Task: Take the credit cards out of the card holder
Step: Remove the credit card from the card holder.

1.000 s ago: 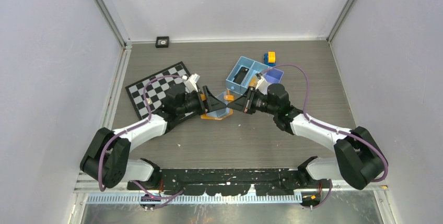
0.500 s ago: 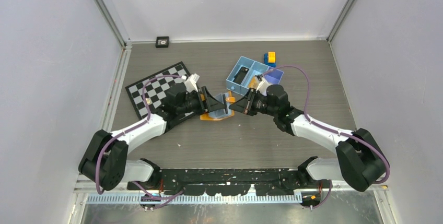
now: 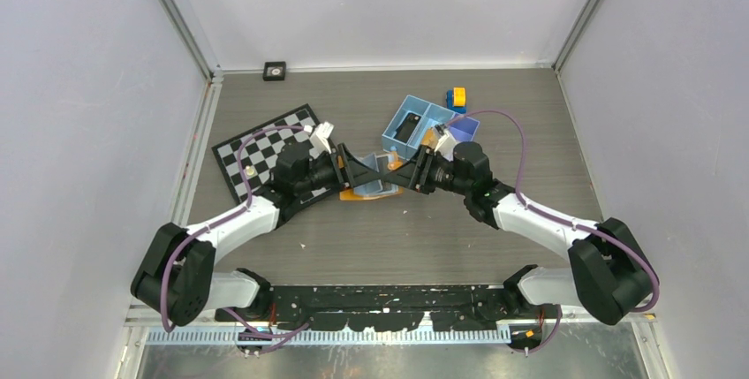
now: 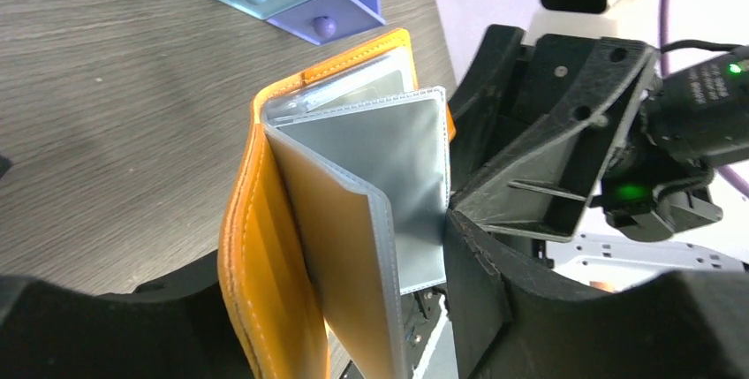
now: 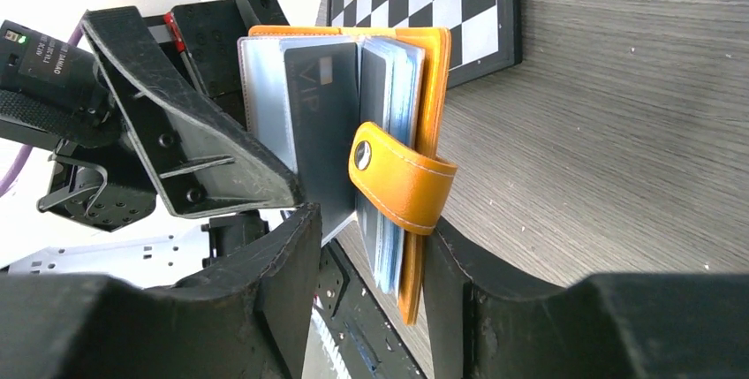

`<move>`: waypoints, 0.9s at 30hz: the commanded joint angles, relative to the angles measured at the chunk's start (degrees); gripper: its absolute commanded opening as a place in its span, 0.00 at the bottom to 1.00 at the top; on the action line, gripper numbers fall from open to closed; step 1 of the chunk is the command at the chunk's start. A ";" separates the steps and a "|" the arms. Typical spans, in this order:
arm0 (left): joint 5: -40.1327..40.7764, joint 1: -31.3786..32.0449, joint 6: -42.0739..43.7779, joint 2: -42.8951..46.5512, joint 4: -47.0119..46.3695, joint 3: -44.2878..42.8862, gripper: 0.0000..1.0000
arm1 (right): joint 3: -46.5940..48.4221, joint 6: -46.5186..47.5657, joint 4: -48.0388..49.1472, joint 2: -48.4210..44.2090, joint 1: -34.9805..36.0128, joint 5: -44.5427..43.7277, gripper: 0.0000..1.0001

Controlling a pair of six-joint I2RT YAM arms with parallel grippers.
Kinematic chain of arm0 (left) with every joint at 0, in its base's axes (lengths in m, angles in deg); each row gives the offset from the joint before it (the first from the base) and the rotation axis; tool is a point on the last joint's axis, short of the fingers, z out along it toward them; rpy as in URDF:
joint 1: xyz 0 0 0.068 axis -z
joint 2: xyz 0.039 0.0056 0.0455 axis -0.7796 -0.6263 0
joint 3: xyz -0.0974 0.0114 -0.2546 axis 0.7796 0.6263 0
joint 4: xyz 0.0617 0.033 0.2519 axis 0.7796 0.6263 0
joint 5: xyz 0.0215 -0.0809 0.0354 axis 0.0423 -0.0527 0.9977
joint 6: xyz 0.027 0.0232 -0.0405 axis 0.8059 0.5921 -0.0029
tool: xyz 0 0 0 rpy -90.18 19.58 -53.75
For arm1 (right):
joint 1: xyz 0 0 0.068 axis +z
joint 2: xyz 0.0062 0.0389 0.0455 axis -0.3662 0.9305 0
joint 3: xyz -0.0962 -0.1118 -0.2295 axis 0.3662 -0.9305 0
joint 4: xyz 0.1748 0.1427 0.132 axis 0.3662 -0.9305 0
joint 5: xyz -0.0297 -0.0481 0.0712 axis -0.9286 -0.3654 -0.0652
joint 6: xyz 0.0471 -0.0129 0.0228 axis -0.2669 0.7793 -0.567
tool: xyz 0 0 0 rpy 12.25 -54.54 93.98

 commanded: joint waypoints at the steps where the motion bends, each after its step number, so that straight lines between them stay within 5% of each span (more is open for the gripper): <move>1: -5.82 -0.06 -3.91 1.23 -11.96 0.69 0.20 | 1.79 -0.17 3.40 0.96 0.01 1.59 0.50; 6: -9.37 -0.86 -9.63 -0.23 -22.71 2.75 0.20 | 2.91 -0.37 1.82 3.18 -0.10 1.49 0.46; 10: -8.48 -1.08 -9.36 0.75 -21.64 2.98 0.20 | 2.76 -2.04 4.05 4.90 -0.77 3.17 0.13; 13: -3.16 -1.41 -4.95 2.96 -11.00 1.92 0.25 | 2.26 -2.64 4.66 4.14 -1.47 3.08 0.01; 19: 13.15 -1.49 4.79 6.24 18.04 -3.69 0.54 | 1.83 0.56 -1.99 -0.76 -1.58 -3.03 0.01; 23: 13.82 -1.49 4.20 6.78 17.58 -3.00 0.79 | 1.69 1.67 -4.82 -2.97 -1.66 -6.30 0.01; 27: 13.32 -1.85 3.36 6.96 16.71 -2.45 0.85 | 1.88 2.18 -7.50 -3.73 -2.06 -9.06 0.01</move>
